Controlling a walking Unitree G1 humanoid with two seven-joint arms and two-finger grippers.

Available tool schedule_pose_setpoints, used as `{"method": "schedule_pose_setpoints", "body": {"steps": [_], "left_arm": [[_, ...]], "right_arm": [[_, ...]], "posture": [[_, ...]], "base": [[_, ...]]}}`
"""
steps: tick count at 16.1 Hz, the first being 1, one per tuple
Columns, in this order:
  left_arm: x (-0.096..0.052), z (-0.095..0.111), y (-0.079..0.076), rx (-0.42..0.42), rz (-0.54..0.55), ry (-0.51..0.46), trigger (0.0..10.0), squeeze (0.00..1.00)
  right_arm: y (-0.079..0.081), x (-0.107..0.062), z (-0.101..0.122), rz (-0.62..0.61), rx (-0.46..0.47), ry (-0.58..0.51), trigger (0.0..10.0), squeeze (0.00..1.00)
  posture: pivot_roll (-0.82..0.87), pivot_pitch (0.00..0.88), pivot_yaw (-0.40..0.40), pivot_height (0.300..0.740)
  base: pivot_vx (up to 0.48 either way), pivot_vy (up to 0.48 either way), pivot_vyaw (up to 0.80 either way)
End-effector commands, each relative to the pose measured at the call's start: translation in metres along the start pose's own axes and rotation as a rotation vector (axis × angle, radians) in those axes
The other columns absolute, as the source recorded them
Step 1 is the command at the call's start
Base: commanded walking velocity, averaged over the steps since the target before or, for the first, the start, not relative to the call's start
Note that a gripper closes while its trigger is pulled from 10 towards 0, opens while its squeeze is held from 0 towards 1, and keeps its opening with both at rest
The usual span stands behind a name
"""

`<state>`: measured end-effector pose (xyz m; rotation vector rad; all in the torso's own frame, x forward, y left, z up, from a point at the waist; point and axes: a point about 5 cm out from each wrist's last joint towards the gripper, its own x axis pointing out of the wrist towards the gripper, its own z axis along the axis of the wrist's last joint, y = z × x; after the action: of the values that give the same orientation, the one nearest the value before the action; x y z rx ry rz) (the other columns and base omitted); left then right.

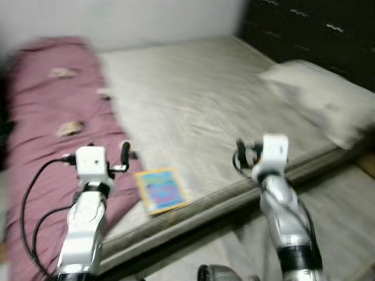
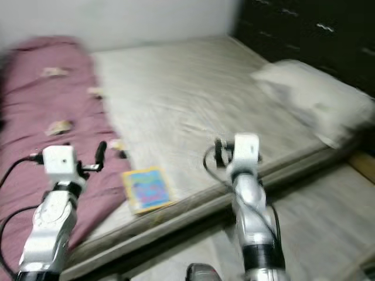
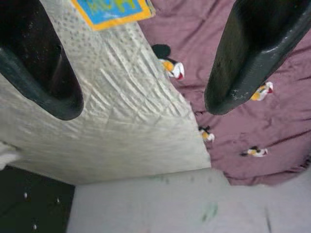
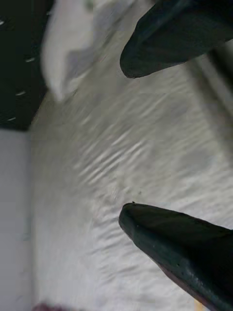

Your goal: Clean up the room

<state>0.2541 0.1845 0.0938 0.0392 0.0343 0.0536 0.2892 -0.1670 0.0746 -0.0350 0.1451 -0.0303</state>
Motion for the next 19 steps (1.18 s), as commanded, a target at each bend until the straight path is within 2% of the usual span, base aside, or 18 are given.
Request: {"method": "schedule_pose_setpoints", "body": {"steps": [1, 3, 5, 7, 10, 11, 14, 17, 19], "left_arm": [[-0.004, -0.003, 0.007, 0.003, 0.007, 0.027, 10.0, 0.0], [-0.005, -0.006, 0.014, -0.014, 0.027, 0.052, 10.0, 0.0], [0.0, -0.001, 0.013, -0.015, 0.032, 0.043, 10.0, 0.0], [-0.004, -0.001, 0.013, -0.009, 0.028, 0.053, 10.0, 0.0], [-0.006, -0.007, 0.006, 0.002, 0.037, 0.054, 10.0, 0.0], [-0.006, -0.008, 0.003, -0.032, 0.01, 0.055, 10.0, 0.0], [-0.009, -0.011, 0.003, -0.032, 0.015, 0.062, 10.0, 0.0], [-0.009, -0.009, 0.002, -0.023, 0.018, 0.048, 10.0, 0.0], [-0.011, -0.009, 0.002, -0.02, 0.017, 0.047, 10.0, 0.0]], "right_arm": [[0.011, 0.003, 0.012, 0.035, -0.017, -0.051, 10.0, 0.0], [0.01, -0.002, 0.008, 0.009, 0.025, -0.027, 10.0, 0.0], [0.007, -0.004, 0.002, 0.006, 0.034, -0.004, 10.0, 0.0], [0.004, -0.013, -0.005, -0.013, 0.045, 0.026, 10.0, 0.0], [0.0, -0.015, -0.001, -0.023, 0.032, 0.006, 10.0, 0.0], [0.0, -0.015, 0.0, -0.014, 0.025, 0.006, 10.0, 0.0], [0.003, -0.015, 0.005, 0.036, 0.009, -0.013, 10.0, 0.0], [0.003, -0.009, 0.015, 0.038, 0.01, -0.054, 10.0, 0.0], [0.002, -0.011, 0.015, 0.036, 0.009, -0.051, 10.0, 0.0]], "posture": [[0.0, 0.0, 0.013, 0.74], [0.01, 0.012, 0.02, 0.74], [0.03, 0.035, 0.017, 0.74], [0.0, 0.053, 0.015, 0.74], [-0.02, 0.044, 0.004, 0.74], [-0.03, 0.045, -0.001, 0.74], [-0.03, 0.044, -0.017, 0.74], [-0.03, 0.055, -0.018, 0.74], [-0.03, 0.056, -0.019, 0.74]], "base": [[0.0, 0.0, 0.0], [0.0, 0.0, 0.0], [0.0, 0.0, 0.0], [0.0, 0.0, 0.0], [0.0, 0.0, 0.0], [0.0, 0.0, 0.0], [0.0, 0.0, 0.0], [0.0, 0.0, 0.0], [0.0, 0.0, 0.0]]}}
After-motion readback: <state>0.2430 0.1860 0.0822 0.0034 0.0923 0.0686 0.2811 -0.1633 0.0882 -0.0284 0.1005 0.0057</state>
